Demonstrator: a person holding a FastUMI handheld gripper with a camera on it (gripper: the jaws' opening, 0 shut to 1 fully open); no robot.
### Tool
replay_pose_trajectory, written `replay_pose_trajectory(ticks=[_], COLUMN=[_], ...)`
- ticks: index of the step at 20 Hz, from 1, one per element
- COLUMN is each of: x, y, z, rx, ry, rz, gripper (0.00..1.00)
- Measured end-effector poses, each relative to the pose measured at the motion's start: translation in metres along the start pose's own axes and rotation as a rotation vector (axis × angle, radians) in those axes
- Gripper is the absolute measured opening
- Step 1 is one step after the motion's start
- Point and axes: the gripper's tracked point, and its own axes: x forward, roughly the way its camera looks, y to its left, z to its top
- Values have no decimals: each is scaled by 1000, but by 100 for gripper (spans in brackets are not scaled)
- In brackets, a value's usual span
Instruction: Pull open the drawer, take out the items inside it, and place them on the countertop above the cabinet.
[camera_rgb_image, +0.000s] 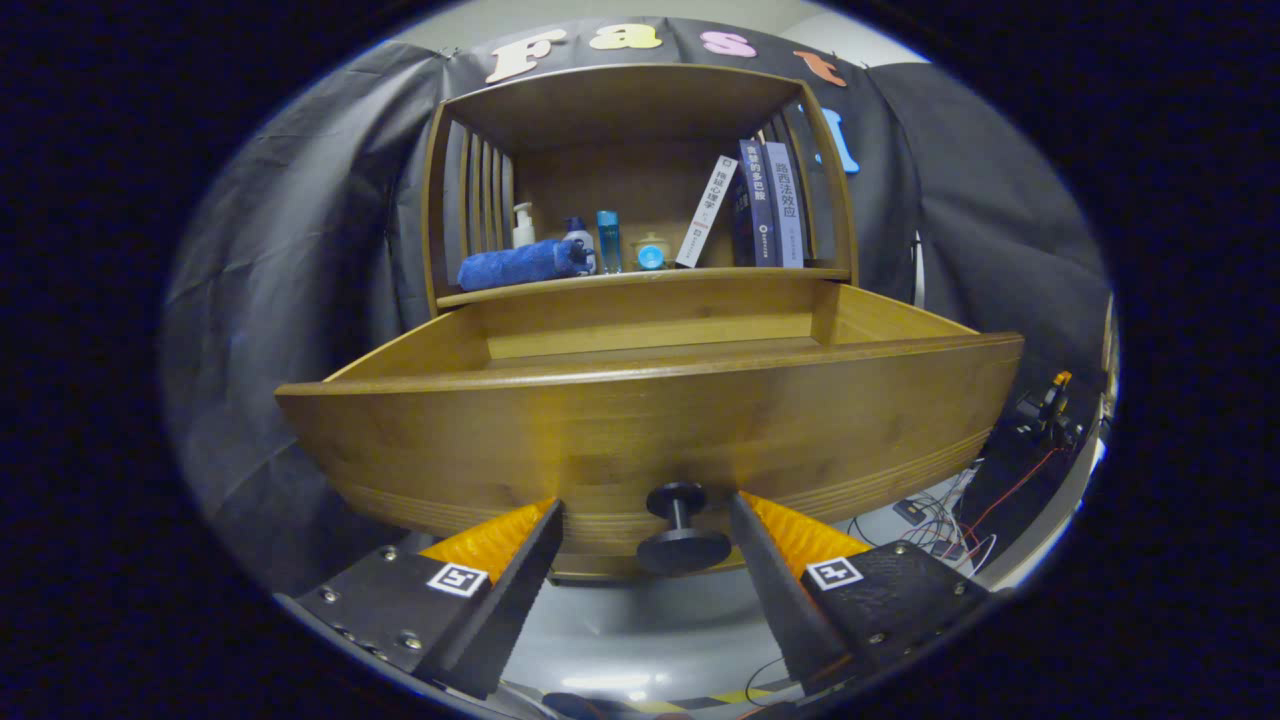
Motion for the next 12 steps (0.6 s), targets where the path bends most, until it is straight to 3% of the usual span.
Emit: replay_pose_trajectory(ticks=[12], x=[72], y=[0], z=[36], rx=[-3], ry=[-5], rz=[32], gripper=[100])
